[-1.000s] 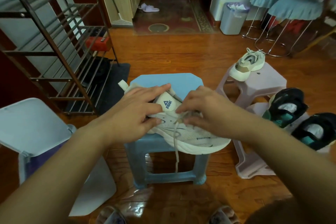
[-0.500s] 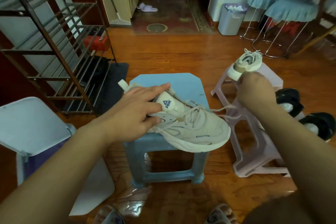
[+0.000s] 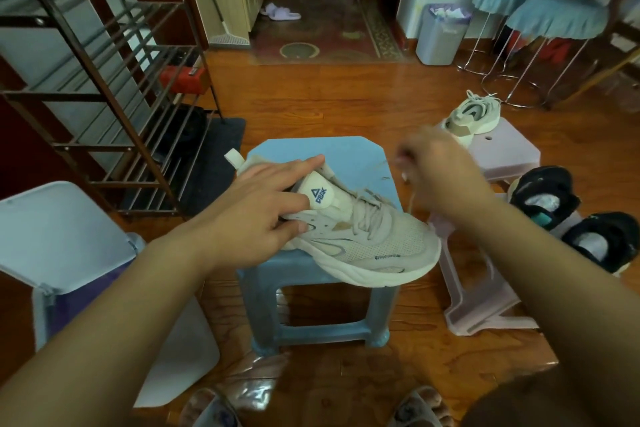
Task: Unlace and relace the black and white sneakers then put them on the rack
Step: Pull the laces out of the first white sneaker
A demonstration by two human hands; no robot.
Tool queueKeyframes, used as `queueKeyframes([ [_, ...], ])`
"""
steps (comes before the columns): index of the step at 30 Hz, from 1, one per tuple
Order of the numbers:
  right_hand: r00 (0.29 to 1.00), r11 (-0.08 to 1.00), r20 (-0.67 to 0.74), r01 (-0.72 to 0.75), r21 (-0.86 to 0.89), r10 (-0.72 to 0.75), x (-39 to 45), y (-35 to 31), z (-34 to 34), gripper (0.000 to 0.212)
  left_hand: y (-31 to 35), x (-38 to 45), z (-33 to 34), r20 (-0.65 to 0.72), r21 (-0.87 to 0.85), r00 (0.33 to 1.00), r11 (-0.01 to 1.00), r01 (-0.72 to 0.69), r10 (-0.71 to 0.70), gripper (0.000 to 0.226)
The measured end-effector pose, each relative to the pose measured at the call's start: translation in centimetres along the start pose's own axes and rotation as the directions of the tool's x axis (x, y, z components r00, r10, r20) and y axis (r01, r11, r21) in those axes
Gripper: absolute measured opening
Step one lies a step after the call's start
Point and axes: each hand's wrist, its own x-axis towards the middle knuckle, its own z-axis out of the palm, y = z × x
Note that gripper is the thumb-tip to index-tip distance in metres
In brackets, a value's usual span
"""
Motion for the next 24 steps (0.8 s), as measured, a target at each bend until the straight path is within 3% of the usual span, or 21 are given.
queueKeyframes([
  [2,0.958,0.961,-0.083,-0.277,-0.012,0.275,0.7,1.8,-0.9,0.013,0.0,0.1,0.0,-0.003,-0.003,1.0,1.0,0.0,0.0,0.018],
  [3,0.945,0.948,-0.083,-0.316,0.028,0.317,0.5,1.8,-1.2,0.014,0.1,0.1,0.0,0.002,0.0,1.0,1.0,0.008,-0.008,0.017],
  [6,0.957,0.935,0.167,-0.272,0.227,0.237,-1.8,-3.1,-1.2,0.029,0.5,0.3,0.0,-0.001,0.013,0.999,0.999,0.048,-0.048,0.022],
  [8,0.926,0.953,0.322,-0.256,0.162,0.195,-3.5,-6.6,-0.2,0.044,0.8,0.4,0.2,-0.034,0.027,0.998,0.998,0.062,-0.061,0.026],
  [11,0.896,0.957,0.355,-0.291,0.015,0.267,-2.6,-7.7,0.9,0.045,1.2,0.3,0.6,-0.065,0.047,0.995,0.996,0.074,-0.07,0.028],
  [14,0.871,0.926,0.43,-0.336,0.169,0.238,-1.9,-7.3,0.1,0.03,1.4,0.3,0.8,-0.08,0.069,0.993,0.993,0.098,-0.092,0.024],
  [16,0.885,0.918,0.465,-0.205,0.341,0.025,-3.1,-7.2,-1.9,0.025,1.2,0.4,0.9,-0.095,0.077,0.988,0.988,0.131,-0.124,0.016],
  [17,0.843,0.912,0.517,-0.089,0.401,-0.145,-3.9,-7.2,-3.0,0.026,1.1,0.3,1.0,-0.099,0.074,0.985,0.986,0.149,-0.142,0.014],
  [18,0.743,0.9,0.604,-0.005,0.435,-0.288,-4.9,-7.3,-4.0,0.025,1.0,0.3,1.1,-0.099,0.075,0.983,0.984,0.16,-0.152,0.013],
  [19,0.596,0.906,0.718,0.038,0.422,-0.36,-5.8,-7.4,-4.8,0.021,0.9,0.2,1.3,-0.098,0.081,0.983,0.983,0.163,-0.155,0.013],
  [20,0.477,0.926,0.806,0.051,0.374,-0.352,-6.3,-7.3,-5.2,0.014,0.8,0.2,1.4,-0.095,0.087,0.983,0.983,0.162,-0.154,0.013],
  [21,0.467,0.948,0.834,0.034,0.317,-0.295,-6.4,-7.1,-5.0,0.011,0.9,0.3,1.4,-0.087,0.089,0.984,0.983,0.16,-0.152,0.014],
  [22,0.556,0.961,0.801,-0.014,0.275,-0.221,-6.2,-7.0,-4.7,0.013,0.9,0.3,1.4,-0.077,0.088,0.986,0.984,0.157,-0.15,0.017],
  [24,0.803,0.918,0.596,-0.223,0.328,-0.018,-5.1,-6.8,-3.9,0.014,0.8,0.3,1.1,-0.055,0.078,0.988,0.986,0.147,-0.143,0.02],
])
